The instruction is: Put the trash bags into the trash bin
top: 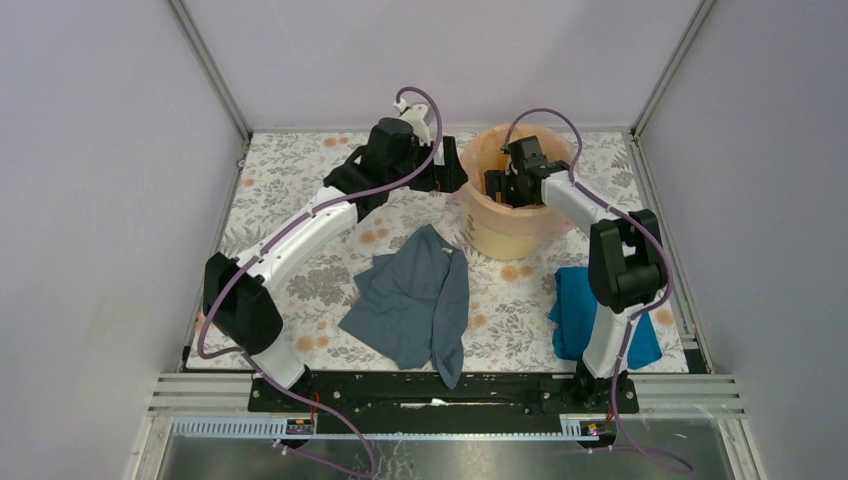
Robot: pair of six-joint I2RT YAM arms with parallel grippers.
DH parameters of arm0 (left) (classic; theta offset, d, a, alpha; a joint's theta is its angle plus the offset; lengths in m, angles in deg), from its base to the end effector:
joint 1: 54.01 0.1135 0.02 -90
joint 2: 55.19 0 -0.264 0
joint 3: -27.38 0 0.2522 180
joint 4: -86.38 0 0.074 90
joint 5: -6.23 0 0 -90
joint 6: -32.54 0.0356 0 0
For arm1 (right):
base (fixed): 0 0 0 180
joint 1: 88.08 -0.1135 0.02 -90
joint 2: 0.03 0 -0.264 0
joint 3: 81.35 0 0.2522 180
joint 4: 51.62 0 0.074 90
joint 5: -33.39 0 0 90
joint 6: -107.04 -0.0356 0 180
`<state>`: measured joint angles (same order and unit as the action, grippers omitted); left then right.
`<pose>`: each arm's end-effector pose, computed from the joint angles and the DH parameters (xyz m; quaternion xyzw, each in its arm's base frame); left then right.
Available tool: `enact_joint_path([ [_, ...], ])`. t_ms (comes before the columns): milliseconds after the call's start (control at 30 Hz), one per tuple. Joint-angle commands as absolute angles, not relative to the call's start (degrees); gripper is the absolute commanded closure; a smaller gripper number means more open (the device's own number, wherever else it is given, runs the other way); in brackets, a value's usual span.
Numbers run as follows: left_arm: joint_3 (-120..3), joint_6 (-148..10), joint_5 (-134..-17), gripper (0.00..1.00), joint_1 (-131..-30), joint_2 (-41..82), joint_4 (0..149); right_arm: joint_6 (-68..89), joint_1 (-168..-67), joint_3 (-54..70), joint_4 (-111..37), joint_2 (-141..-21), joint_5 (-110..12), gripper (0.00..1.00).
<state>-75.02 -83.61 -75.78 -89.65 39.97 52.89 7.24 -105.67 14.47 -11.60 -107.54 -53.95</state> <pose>0.3156 -0.2324 0.3599 0.1067 0.8412 -0.3213 0.4217 0.3944 0.1268 0.2282 -0.0717 0.9417 0.0989 0.3134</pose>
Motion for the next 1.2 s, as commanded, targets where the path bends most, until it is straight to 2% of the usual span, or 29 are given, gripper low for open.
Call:
enact_joint_path([
  [0,-73.3,-78.7,-79.7,0.01,-89.6,34.7,54.2,8.4,-106.6,15.5,-12.4,-112.1,-53.4,0.11],
  [433,-68.8,-77.7,-83.6,0.01,-89.5,30.7,57.1,8.2,-107.2,12.7,-15.6,-118.7,-53.1,0.08],
  [633,-68.6,-77.5,-85.4,0.01,-89.5,31.2,57.1,8.3,-107.2,15.0,-12.7,-114.7,-53.5,0.07],
  [933,-67.8,-77.9,-85.8,0.01,-89.5,31.0,57.8,6.0,-107.3,15.8,-9.8,-101.9,-56.3,0.06],
  [1167,-67.6,-78.3,-85.5,0.01,-89.5,30.3,57.9,5.2,-107.2,19.1,-7.8,-99.6,-57.5,0.06],
])
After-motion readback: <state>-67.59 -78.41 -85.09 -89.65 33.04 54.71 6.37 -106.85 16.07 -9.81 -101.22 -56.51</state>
